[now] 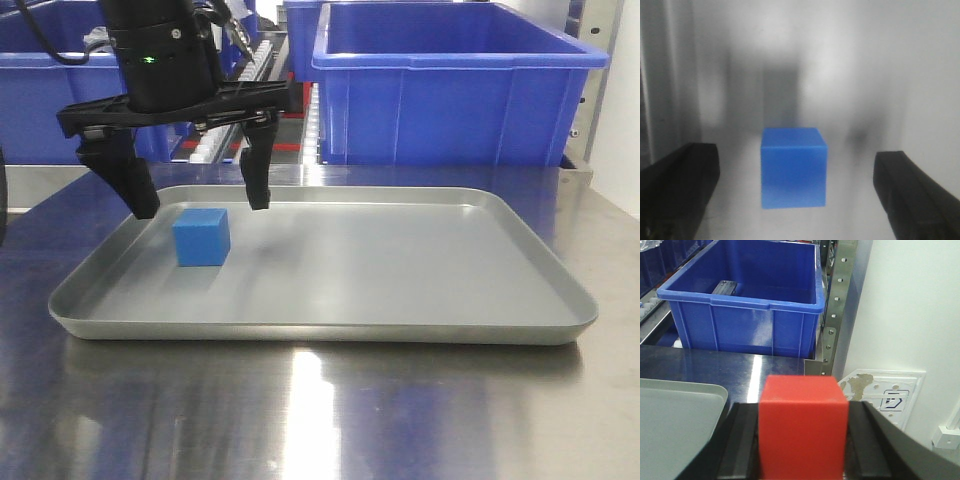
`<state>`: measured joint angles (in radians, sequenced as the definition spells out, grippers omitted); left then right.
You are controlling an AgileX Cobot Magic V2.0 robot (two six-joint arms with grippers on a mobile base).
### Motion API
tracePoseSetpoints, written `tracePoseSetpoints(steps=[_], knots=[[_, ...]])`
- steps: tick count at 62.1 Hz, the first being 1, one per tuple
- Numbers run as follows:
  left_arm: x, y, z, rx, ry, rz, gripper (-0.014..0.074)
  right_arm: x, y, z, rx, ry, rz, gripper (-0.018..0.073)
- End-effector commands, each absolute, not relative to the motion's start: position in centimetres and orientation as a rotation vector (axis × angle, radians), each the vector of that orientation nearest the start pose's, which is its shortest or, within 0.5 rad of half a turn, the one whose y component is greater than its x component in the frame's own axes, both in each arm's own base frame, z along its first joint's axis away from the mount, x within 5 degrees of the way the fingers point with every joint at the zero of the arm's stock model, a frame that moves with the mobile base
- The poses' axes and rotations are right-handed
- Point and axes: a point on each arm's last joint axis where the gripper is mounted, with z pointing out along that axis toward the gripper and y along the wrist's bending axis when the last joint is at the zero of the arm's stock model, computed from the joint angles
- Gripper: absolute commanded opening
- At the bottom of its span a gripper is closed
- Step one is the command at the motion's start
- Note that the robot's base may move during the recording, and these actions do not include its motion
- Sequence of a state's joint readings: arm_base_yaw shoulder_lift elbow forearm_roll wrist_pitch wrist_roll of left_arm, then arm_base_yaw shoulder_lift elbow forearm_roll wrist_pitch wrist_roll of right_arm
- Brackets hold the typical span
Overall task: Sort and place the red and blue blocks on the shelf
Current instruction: 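Lower the open left gripper around the blue cube, then close the left gripper on the blue cube and lift it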
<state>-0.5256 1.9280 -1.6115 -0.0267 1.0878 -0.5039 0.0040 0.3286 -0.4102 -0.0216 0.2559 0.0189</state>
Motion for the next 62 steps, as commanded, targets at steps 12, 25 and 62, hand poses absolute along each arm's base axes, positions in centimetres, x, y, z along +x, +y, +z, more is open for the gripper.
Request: tracePoseSetpoints(steps=[12,25,62], knots=[[34.5,-21.0,28.0,0.019,2.828,-0.239,0.0657,7.9,-0.1,32.3,-0.013,1.551,-0.026,0.0059],[34.2,-21.6,27.4,0.048,2.846,-0.212,0.0657,7.9,-0.1,32.3,-0.013,1.551,-0.026,0.0059],[34.5,-22.0,25.5,0.032,2.906,-0.144,0.054,7.9,-0.1,32.3,-0.013,1.551,-0.026,0.0059]])
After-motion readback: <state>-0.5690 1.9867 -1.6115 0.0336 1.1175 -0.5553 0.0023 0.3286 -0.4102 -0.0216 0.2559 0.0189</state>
